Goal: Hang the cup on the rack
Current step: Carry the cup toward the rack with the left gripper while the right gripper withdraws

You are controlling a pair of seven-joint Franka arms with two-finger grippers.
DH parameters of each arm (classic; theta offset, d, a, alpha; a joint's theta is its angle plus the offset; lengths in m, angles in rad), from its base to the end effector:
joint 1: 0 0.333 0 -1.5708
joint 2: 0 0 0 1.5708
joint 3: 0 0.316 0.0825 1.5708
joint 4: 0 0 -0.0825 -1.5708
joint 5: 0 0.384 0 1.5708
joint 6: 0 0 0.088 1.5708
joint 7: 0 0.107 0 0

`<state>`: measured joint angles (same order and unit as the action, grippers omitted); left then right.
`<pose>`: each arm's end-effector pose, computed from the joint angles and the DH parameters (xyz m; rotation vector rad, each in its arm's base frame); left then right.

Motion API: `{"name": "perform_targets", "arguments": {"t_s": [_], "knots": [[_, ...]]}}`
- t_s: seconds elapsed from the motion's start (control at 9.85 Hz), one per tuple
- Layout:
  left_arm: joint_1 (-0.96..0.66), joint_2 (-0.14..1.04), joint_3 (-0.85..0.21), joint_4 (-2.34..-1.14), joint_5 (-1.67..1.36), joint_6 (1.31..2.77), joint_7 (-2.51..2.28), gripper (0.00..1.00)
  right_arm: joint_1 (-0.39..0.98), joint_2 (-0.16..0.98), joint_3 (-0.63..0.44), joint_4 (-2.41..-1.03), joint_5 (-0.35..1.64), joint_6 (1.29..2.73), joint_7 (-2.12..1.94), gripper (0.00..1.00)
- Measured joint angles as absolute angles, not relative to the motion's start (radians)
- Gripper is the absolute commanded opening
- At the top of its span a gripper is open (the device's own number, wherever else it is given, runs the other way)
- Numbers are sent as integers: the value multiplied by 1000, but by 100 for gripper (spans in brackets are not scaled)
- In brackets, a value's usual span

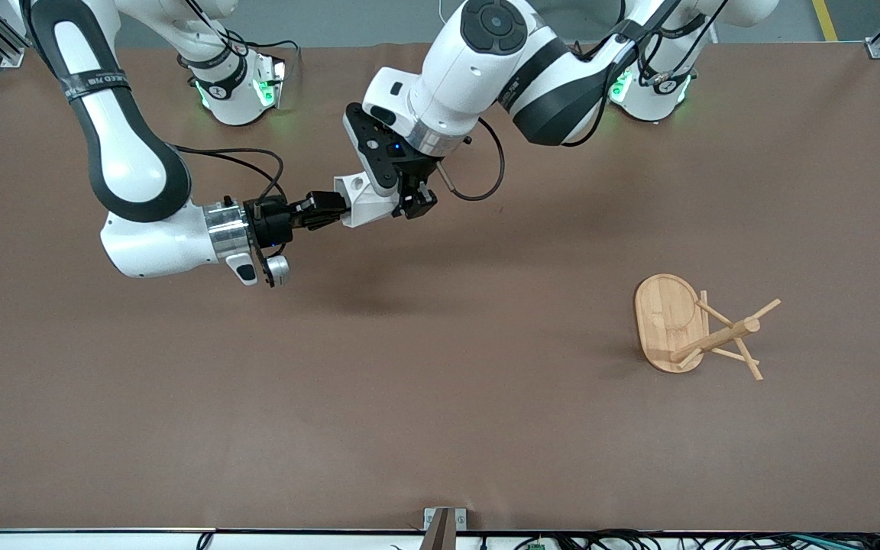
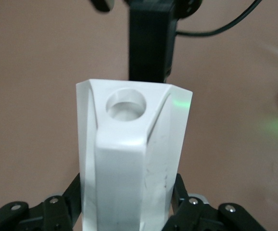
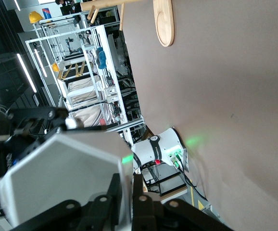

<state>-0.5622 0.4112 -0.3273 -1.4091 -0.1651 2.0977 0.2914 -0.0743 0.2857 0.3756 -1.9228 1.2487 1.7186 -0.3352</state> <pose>0.4694 -0.5265 0.5100 2.3845 -1.4194 0.2827 0.5425 0.2470 0.3859 -1.8348 -0.0798 0.4344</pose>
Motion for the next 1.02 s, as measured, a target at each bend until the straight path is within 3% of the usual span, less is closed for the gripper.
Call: {"name": "perform_targets", "arguments": {"t_s": [0.41,1.02], "knots": [[-485,380,-316,-1405,-155,1980,277,1,-98,243,324,-1904,1160,1709,-255,100],[-285,334,-309,-1403,-152,1826,30,0,-118,75,92,-1839,430,1692,-11,100]]}}
